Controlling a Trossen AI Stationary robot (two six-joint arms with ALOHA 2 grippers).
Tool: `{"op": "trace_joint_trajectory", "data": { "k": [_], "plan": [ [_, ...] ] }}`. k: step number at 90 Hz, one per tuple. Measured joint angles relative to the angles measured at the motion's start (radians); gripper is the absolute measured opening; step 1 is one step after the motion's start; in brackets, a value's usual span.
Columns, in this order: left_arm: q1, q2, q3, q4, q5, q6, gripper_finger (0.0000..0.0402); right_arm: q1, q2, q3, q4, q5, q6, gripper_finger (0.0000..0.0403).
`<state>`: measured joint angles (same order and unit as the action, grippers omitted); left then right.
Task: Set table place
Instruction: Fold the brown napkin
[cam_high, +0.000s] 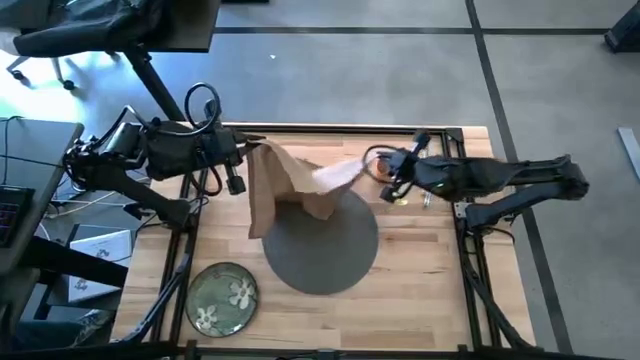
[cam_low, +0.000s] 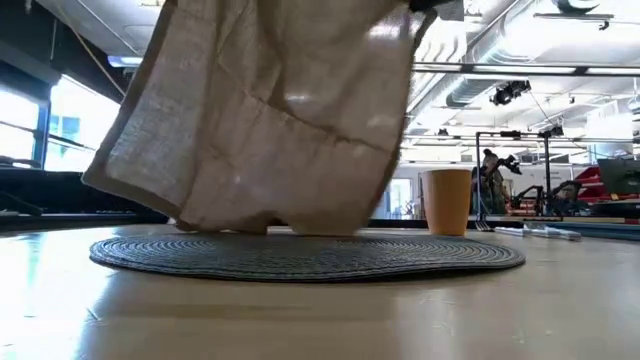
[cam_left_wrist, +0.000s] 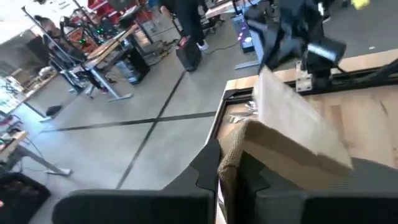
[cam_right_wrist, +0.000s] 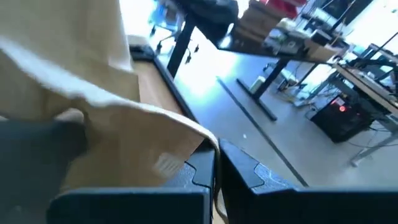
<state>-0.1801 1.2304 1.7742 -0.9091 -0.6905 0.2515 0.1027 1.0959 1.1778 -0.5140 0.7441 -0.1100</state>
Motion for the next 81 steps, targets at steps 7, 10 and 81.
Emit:
{"op": "trace_joint_trajectory", "data": {
  "k": [7, 10, 81],
  "plan": [
    [0.027, 0.0, 0.0, 0.031, -0.001, 0.037, 0.0, -0.02, -0.036, 0.0, 0.01, 0.001, -0.02, 0.0],
    [0.038, 0.0, 0.0, 0.048, 0.0, 0.058, 0.0, -0.031, -0.049, 0.0, 0.012, 0.004, -0.023, 0.0],
    [0.16, -0.058, 0.069, 0.087, 0.258, 0.102, 0.0, -0.092, -0.074, 0.262, -0.12, -0.063, -0.118, 0.0]
  ]
}}
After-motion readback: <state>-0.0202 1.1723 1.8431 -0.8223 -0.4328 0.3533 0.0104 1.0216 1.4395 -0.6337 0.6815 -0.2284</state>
